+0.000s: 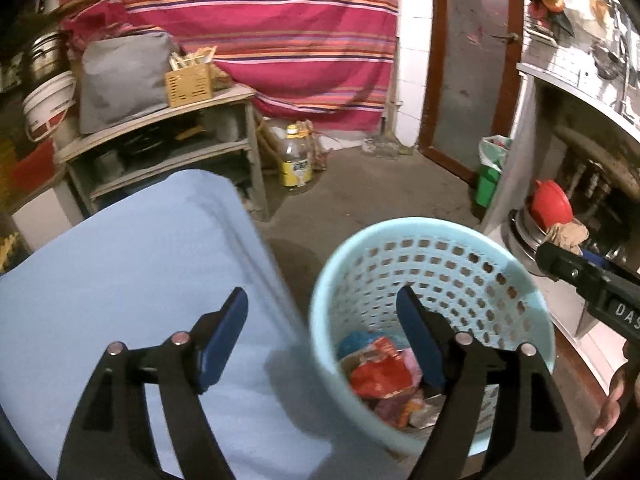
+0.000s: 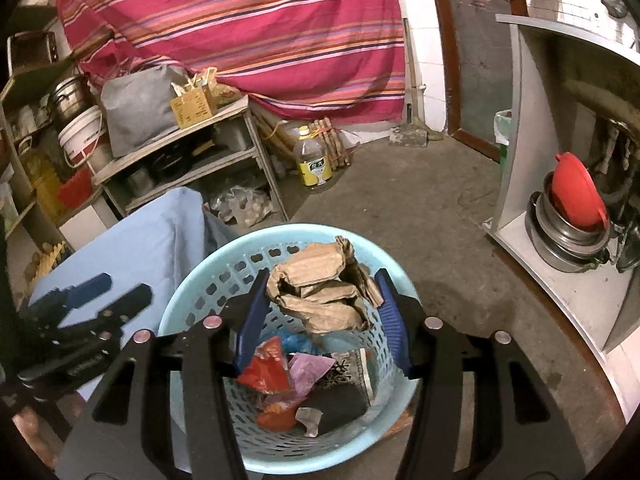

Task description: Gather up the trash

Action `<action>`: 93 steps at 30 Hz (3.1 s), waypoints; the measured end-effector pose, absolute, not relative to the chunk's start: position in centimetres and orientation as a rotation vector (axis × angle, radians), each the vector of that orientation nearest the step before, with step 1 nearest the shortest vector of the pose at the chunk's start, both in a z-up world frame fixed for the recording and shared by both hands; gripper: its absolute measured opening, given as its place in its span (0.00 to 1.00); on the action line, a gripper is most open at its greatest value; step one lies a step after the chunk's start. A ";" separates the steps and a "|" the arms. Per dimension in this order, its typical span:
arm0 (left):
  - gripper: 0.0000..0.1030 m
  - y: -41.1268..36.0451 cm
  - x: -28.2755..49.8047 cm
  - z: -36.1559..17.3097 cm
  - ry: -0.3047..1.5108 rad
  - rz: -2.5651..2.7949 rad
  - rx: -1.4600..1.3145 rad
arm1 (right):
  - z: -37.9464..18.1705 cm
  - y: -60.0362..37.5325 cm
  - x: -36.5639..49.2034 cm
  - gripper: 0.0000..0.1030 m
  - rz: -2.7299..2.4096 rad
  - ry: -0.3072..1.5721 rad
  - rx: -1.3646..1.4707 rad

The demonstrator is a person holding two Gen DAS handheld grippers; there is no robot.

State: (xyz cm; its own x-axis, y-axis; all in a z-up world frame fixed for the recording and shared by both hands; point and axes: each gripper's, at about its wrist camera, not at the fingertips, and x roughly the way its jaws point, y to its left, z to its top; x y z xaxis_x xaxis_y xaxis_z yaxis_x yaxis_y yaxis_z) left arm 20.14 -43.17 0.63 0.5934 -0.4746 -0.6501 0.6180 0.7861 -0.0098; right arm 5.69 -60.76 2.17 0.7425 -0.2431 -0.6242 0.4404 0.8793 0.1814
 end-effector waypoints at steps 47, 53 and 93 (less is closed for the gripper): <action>0.96 -12.1 3.9 5.5 0.473 -0.335 0.132 | 3.4 -38.1 -2.3 0.96 -0.201 0.533 0.135; 0.96 -6.9 1.0 3.2 0.490 -0.275 0.073 | 2.6 -32.6 -5.1 0.96 -0.155 0.473 0.120; 0.96 -1.8 -1.8 -0.1 0.362 -0.105 0.021 | 0.7 -24.3 -5.9 0.96 -0.098 0.350 -0.006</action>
State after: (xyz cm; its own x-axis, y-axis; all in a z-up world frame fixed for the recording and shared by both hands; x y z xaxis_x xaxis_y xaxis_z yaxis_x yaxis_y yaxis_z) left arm -1.79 -1.82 -0.11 0.9299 -0.0989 -0.3542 0.1066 0.9943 0.0022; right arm -5.92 -24.31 0.75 0.9347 -0.0969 -0.3418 0.0949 0.9952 -0.0227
